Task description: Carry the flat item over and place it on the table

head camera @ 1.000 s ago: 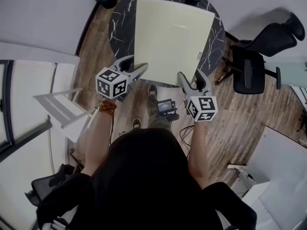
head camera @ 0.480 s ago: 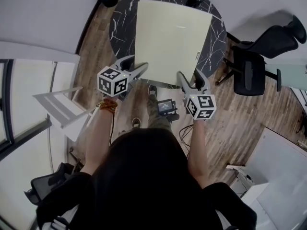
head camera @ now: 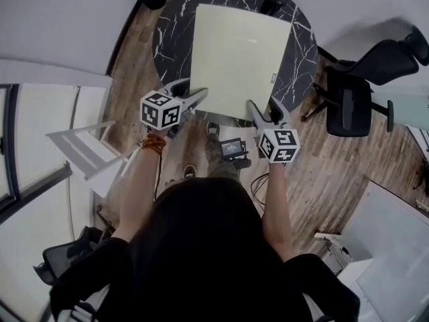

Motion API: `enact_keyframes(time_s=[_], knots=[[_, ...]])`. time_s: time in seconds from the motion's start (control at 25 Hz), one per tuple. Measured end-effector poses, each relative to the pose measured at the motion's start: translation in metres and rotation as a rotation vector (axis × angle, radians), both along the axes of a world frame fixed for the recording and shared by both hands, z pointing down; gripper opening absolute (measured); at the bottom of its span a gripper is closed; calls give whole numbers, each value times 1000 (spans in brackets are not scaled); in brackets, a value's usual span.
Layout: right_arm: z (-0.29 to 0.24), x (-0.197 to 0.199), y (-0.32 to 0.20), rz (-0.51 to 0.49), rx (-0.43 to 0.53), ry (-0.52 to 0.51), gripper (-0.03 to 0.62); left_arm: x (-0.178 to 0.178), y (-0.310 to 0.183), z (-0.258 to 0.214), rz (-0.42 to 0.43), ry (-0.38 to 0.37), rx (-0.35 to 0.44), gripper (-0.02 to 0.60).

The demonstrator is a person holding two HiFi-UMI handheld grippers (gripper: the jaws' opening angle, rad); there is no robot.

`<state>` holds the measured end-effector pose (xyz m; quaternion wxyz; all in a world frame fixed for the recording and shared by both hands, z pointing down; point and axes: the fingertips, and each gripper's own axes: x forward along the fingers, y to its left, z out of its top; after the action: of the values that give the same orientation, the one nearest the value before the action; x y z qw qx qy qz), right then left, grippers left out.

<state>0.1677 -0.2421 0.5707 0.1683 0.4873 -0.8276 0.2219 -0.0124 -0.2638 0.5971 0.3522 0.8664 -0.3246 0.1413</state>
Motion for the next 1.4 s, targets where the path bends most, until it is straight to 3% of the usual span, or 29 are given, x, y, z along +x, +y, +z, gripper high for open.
enact_keyframes(time_s=[0.64, 1.4], knots=[[62, 16, -20, -13, -139, -21, 267, 15, -14, 62, -38, 5, -143, 247], [109, 26, -54, -28, -245, -39, 267, 23, -42, 107, -69, -16, -235, 247]])
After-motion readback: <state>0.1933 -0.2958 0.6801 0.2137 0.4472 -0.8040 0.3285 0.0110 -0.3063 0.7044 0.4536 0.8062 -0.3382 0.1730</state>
